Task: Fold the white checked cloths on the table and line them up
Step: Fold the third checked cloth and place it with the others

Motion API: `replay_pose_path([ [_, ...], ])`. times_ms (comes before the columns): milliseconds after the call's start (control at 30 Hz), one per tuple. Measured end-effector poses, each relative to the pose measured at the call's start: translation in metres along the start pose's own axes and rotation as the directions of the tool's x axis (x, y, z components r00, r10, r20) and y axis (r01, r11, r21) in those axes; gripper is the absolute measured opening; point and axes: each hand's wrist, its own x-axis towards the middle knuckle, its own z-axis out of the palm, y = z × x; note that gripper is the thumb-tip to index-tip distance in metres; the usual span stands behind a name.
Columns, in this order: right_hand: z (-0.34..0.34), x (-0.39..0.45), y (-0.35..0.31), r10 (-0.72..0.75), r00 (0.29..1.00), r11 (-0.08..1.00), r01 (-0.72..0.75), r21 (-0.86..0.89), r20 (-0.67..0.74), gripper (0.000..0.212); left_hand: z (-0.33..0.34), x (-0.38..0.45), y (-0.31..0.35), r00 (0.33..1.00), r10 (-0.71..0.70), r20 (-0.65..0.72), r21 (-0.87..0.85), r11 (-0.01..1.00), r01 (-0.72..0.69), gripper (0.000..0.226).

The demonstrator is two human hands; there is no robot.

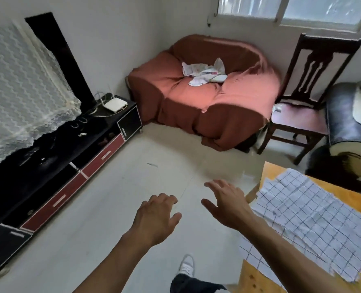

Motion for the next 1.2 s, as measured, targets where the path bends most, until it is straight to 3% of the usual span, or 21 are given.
replay_pose_path([
  [133, -0.012, 0.054, 0.014, 0.140, 0.990, 0.987, -0.141, 0.077, 0.023, 0.057, -0.028, 0.071, 0.006, 0.991, 0.117, 0.068, 0.034, 0.992, -0.120, 0.045],
  [267, -0.041, 0.093, 0.033, 0.252, 0.967, 0.965, -0.247, 0.087, -0.046, 0.057, -0.059, 0.149, 0.015, 0.967, 0.244, 0.080, 0.060, 0.967, -0.249, 0.046],
  [467, -0.069, 0.106, 0.068, 0.498, 0.860, 0.863, -0.478, 0.164, -0.114, 0.056, -0.085, 0.240, 0.050, 0.881, 0.457, 0.118, 0.060, 0.883, -0.466, 0.043],
  [600, -0.074, 0.106, 0.077, 0.670, 0.731, 0.737, -0.637, 0.226, -0.127, 0.055, -0.090, 0.297, 0.079, 0.752, 0.636, 0.174, 0.070, 0.753, -0.654, 0.044],
  [700, -0.071, 0.100, 0.072, 0.806, 0.581, 0.587, -0.762, 0.273, -0.112, 0.056, -0.093, 0.333, 0.098, 0.631, 0.745, 0.218, 0.059, 0.635, -0.770, 0.042],
  [833, -0.067, 0.091, 0.054, 0.901, 0.411, 0.431, -0.808, 0.402, -0.140, 0.054, -0.097, 0.364, 0.120, 0.474, 0.842, 0.258, 0.016, 0.487, -0.873, 0.038],
  [1000, -0.065, 0.085, 0.041, 0.945, 0.268, 0.328, -0.798, 0.505, -0.190, 0.049, -0.093, 0.384, 0.141, 0.311, 0.907, 0.283, -0.023, 0.331, -0.943, 0.040],
  [1100, -0.055, 0.084, 0.044, 0.968, 0.194, 0.250, -0.791, 0.558, -0.159, 0.048, -0.081, 0.393, 0.153, 0.260, 0.909, 0.325, -0.052, 0.291, -0.955, 0.038],
  [1200, -0.046, 0.082, 0.053, 0.976, 0.177, 0.219, -0.780, 0.586, -0.130, 0.047, -0.065, 0.397, 0.164, 0.224, 0.896, 0.384, -0.055, 0.265, -0.963, 0.037],
])
